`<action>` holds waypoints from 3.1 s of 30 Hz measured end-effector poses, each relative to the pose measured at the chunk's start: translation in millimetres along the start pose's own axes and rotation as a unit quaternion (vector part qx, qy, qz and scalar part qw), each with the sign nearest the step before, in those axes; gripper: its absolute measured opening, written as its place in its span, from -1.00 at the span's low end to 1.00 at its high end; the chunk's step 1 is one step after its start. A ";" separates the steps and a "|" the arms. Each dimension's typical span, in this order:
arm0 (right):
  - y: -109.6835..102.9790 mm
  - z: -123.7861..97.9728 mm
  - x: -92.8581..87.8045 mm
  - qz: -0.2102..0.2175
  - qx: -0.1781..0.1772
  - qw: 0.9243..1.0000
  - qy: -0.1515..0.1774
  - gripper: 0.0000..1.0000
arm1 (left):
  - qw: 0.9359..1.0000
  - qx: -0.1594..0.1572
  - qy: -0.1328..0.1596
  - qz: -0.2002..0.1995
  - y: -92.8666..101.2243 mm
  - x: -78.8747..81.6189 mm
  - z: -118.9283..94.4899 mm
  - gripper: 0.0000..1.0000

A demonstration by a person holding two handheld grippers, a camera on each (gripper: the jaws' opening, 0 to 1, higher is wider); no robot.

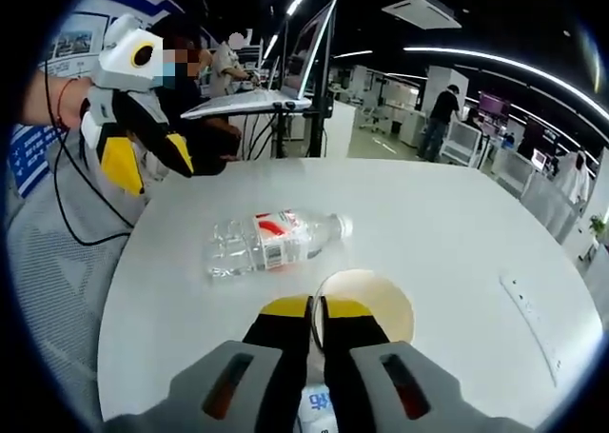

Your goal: Arrange the tabletop items into an orderly group along one side of the table until the central work area is clear of visible clutter.

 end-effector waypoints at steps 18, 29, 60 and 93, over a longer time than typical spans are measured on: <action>-5.4 -5.2 0.1 0.006 0.000 1.000 -0.007 -0.77 | 1.000 -0.004 0.004 0.000 3.4 0.9 -0.3 -0.35; -5.8 -10.9 1.1 0.010 0.000 1.000 -0.012 -0.63 | 1.000 -0.007 0.002 0.006 6.1 2.4 -0.5 -0.35; -7.4 -37.9 22.3 0.039 -0.024 0.999 0.006 -0.54 | 1.000 -0.018 0.012 0.011 12.1 6.7 -5.6 -0.35; -5.6 -41.4 64.1 0.044 -0.028 0.998 0.037 -0.43 | 0.999 -0.021 0.033 0.013 9.9 12.8 -13.1 -0.35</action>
Point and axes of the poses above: the point that each gripper's makers call its tool centre point, and the gripper's own axes: z roughly forward along the fingers, y roughly to its right, x roughly out of its top, the point moved 6 cm from there along -z, roughly backward along the fingers, and after that the axes turned 3 degrees about -x, right-handed, at the moved point
